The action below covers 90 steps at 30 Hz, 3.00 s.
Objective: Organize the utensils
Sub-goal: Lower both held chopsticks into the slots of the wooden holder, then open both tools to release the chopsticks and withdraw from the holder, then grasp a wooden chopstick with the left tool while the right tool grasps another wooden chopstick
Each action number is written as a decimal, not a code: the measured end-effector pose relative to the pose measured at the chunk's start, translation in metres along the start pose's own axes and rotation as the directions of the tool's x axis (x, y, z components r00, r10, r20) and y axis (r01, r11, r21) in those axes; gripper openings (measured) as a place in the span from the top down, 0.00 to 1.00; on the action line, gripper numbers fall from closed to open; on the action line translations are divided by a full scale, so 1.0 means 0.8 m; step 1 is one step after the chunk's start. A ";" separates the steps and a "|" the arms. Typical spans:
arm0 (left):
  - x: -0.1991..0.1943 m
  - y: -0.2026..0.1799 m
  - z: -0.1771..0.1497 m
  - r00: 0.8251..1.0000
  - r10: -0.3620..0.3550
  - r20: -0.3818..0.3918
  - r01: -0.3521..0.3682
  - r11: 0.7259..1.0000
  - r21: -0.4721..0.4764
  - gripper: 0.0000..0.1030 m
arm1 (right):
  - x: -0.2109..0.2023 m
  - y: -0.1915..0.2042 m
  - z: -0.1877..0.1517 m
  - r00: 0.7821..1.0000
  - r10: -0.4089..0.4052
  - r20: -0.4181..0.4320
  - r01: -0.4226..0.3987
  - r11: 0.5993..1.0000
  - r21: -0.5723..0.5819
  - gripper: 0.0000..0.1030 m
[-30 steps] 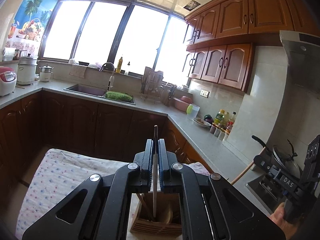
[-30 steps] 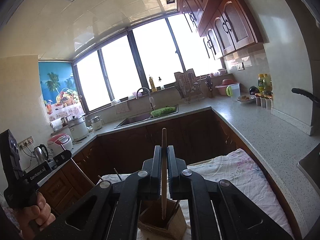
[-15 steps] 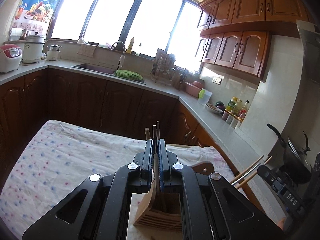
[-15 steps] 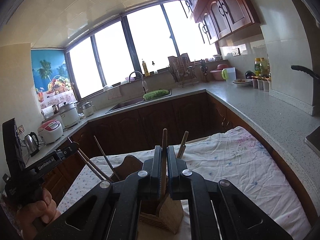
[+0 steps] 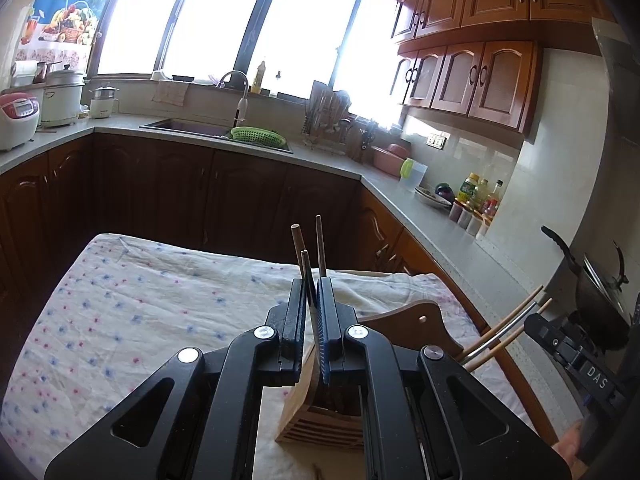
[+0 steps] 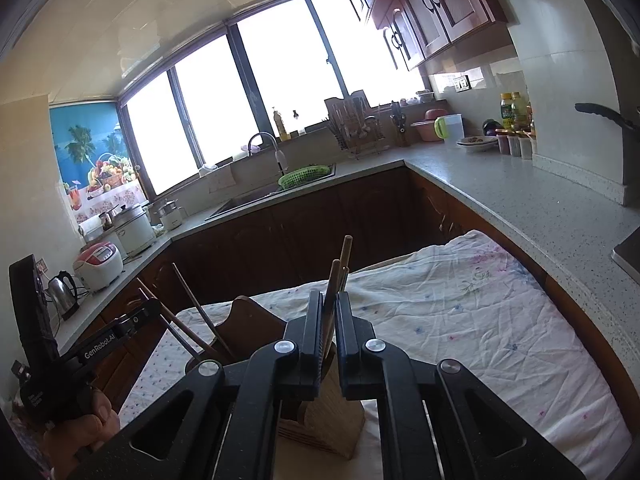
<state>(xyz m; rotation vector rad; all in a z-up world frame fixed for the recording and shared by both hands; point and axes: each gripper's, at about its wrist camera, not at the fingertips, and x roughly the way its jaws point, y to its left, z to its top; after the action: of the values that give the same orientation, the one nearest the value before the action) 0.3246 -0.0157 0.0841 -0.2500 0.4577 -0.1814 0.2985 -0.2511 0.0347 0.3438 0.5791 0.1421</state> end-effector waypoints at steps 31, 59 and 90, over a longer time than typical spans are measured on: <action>-0.170 0.039 -0.139 0.989 0.114 -0.099 -0.118 0.992 -0.034 0.07 | -0.151 -0.046 -0.113 0.999 0.021 -0.037 -0.016 0.993 0.113 0.03; -0.093 -0.020 -0.233 0.908 0.159 -0.389 -0.102 0.981 0.164 0.36 | -0.155 -0.077 -0.172 0.987 0.007 -0.162 0.018 0.988 0.152 0.07; -0.060 0.002 -0.225 0.874 0.120 -0.471 -0.047 0.986 0.163 0.81 | 0.009 -0.043 -0.177 0.890 -0.041 -0.454 0.041 0.999 -0.010 0.63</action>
<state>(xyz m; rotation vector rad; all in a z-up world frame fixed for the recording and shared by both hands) 0.2000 -0.0388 -0.0528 -0.0349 0.9462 -0.1909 0.2267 -0.2422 -0.0919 0.2977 1.0516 0.1835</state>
